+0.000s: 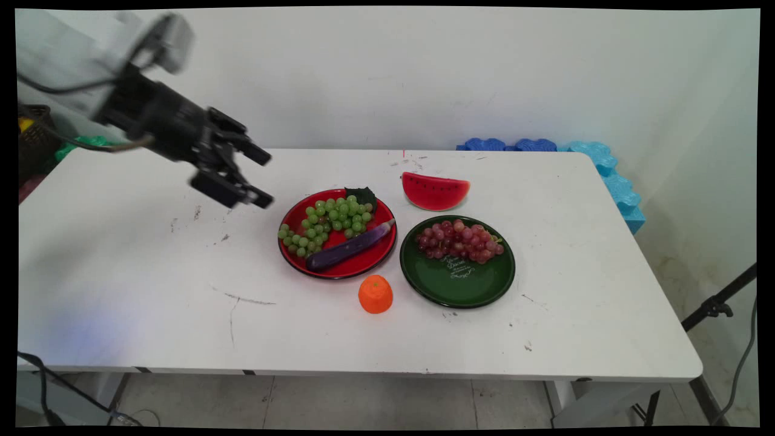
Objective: Pick up the eggplant from the red plate
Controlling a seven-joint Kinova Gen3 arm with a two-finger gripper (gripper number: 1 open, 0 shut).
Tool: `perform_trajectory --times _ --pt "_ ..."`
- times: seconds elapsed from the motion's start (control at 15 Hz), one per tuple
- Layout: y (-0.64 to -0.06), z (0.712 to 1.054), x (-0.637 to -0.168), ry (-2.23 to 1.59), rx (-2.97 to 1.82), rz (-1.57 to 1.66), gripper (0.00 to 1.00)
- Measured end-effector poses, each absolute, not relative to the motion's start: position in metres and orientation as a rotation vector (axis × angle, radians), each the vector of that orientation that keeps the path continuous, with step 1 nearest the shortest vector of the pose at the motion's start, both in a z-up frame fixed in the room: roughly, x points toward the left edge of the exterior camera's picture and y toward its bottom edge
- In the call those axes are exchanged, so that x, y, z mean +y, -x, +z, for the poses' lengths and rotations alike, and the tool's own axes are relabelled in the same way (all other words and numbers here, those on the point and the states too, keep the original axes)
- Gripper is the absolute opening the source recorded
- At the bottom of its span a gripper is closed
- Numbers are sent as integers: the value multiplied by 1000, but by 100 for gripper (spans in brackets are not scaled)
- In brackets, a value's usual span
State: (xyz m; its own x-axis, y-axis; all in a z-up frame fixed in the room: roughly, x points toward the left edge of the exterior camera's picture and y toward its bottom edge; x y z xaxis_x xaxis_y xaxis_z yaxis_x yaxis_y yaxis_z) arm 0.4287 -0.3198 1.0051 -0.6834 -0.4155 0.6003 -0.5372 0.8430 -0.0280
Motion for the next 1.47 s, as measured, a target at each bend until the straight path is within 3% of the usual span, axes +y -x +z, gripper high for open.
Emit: perform_trajectory --times 0.53,1.47 --pt "-366 947 -361 -855 -2482 275 100" --pt "-320 865 -404 -1032 -2511 247 100"
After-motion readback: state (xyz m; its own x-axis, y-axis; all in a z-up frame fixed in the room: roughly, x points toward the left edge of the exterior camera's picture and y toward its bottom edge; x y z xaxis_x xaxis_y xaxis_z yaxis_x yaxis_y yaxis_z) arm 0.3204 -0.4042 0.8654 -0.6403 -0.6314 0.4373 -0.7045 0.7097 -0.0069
